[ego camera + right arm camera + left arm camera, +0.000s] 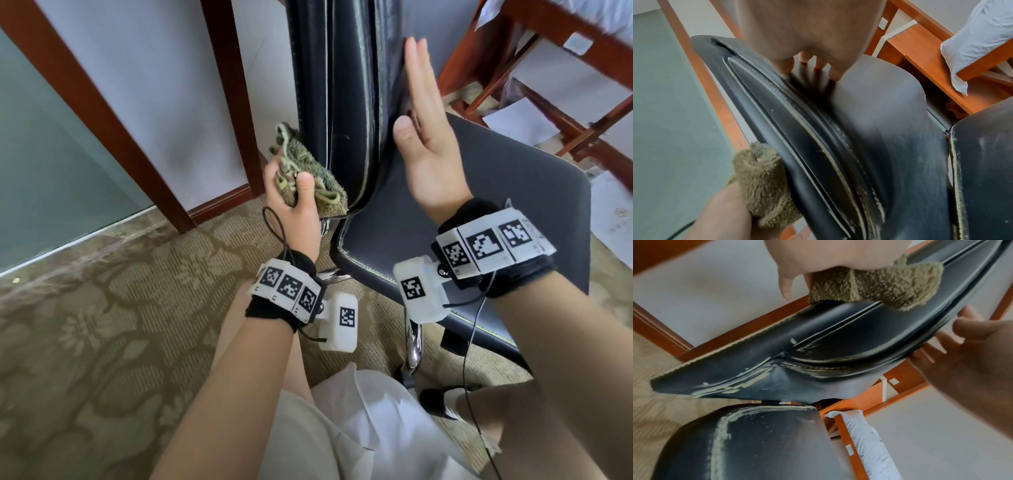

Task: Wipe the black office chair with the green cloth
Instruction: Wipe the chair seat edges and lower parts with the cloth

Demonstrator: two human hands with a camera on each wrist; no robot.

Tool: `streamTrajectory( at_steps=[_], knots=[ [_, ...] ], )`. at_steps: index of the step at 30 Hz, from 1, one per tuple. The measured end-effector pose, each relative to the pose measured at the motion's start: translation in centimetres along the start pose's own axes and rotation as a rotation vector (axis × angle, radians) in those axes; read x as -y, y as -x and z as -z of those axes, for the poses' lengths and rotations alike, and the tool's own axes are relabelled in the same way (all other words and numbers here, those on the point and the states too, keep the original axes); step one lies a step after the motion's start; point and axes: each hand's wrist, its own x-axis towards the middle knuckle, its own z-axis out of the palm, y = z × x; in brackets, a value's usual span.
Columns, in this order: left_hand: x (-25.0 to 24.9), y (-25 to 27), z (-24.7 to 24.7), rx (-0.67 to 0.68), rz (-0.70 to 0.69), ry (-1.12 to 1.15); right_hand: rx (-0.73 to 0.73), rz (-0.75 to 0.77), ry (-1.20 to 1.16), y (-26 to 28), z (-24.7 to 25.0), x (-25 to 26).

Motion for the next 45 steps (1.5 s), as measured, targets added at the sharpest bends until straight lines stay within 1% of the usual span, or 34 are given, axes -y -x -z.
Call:
streamTrajectory(
  at_steps=[4,9,12,16,18,20,23,27,31,34,37,41,45],
  knots=[
    [0.4,0.1,0.1,-0.001,0.035,-0.036,0.014,-0.088,-0.009,1.1,-0.1,0.4],
    [0.3,0.1,0.4,0.005,0.026,-0.02,0.0,-0.096,0.017,2.4,-0.6,0.0],
    [0.6,0.8,0.5,0.007,0.087,0.007,-0.011,-0.123,0.034,2.9,-0.9,-0.1],
    [1.2,1.6,0.7,-0.034,0.146,-0.037,-0.017,-0.156,0.027,2.9,-1.4,0.0],
    [0.8,1.5,0.6,-0.015,0.15,-0.013,-0.021,-0.14,0.036,2.8,-1.3,-0.2],
    [-0.1,1.0,0.5,0.006,0.151,0.012,-0.021,-0.083,0.039,2.7,-1.1,-0.6],
    [-2.2,-0.4,0.1,0.021,0.097,0.045,-0.027,-0.032,0.028,2.6,-1.2,-0.9],
    [-3.7,-1.9,-0.6,0.017,-0.045,0.083,-0.047,-0.023,0.016,2.5,-1.9,-1.1],
    [-2.0,-1.2,-0.7,-0.02,-0.071,0.132,-0.067,-0.006,0.023,2.5,-2.2,-1.4],
    [0.1,-0.6,-0.5,-0.026,-0.061,0.08,-0.068,0.002,0.019,2.4,-2.3,-1.7],
    [2.5,0.8,-0.1,-0.078,0.004,0.001,-0.077,0.004,0.021,2.4,-2.4,-1.8],
    [5.9,3.3,0.6,-0.156,0.066,-0.184,-0.07,0.004,0.014,2.5,-2.4,-1.7],
    [6.4,3.1,0.8,-0.167,0.135,-0.227,-0.046,-0.006,0.018,2.3,-2.2,-1.6]
  ],
)
